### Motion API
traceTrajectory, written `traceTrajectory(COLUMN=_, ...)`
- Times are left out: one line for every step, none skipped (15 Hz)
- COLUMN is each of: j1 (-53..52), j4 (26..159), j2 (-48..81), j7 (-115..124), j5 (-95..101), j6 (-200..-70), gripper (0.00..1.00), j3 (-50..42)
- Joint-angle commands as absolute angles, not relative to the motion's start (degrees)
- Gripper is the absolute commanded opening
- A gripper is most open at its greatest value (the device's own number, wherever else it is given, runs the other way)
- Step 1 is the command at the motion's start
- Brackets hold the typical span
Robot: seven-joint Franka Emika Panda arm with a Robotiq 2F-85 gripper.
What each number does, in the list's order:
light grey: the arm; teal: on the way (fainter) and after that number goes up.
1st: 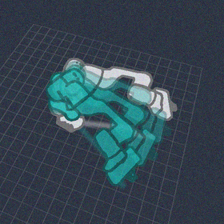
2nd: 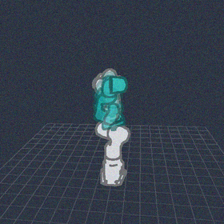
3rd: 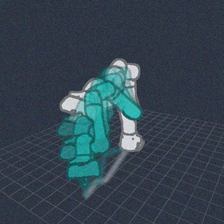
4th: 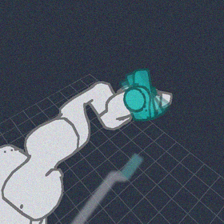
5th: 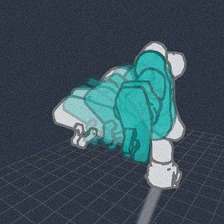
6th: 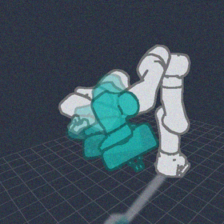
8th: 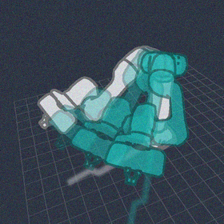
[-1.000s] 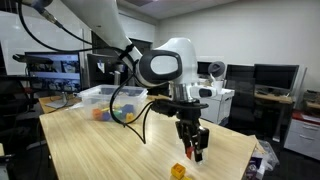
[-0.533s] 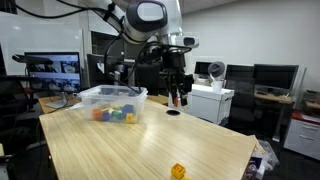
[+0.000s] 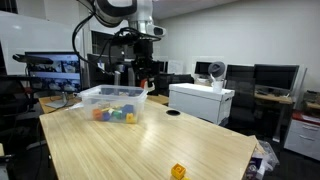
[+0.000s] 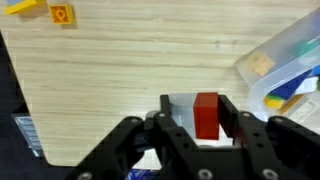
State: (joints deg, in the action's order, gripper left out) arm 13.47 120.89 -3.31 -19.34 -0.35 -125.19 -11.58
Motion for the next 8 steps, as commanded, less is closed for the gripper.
traceTrajectory(j1=11.11, j4=128.34, j2=-11.56, j7=-27.54, j5=-3.96, j6=-121.83, gripper=0.24, j3=-11.73)
traceTrajectory(j1=10.29, j4=129.74, j2=-13.06, j7=-29.0, j5=-4.49, j6=-121.14, gripper=0.24, j3=-11.84)
traceTrajectory(j1=9.49, j4=130.99, j2=-14.34, j7=-30.26, j5=-4.84, j6=-120.64, gripper=0.24, j3=-11.96)
traceTrajectory(j1=8.62, j4=132.29, j2=-15.45, j7=-31.17, j5=-5.15, j6=-121.13, gripper=0.24, j3=-11.92)
traceTrajectory(j1=7.76, j4=133.34, j2=-16.24, j7=-31.59, j5=-5.36, j6=-121.58, gripper=0.24, j3=-11.81)
traceTrajectory(j1=6.71, j4=134.4, j2=-16.83, j7=-31.65, j5=-5.95, j6=-122.59, gripper=0.24, j3=-11.57)
traceTrajectory(j1=5.81, j4=135.07, j2=-17.16, j7=-31.31, j5=-6.39, j6=-123.15, gripper=0.24, j3=-11.37)
traceTrajectory(j1=4.81, j4=135.5, j2=-17.12, j7=-30.24, j5=-6.59, j6=-123.86, gripper=0.24, j3=-10.89)
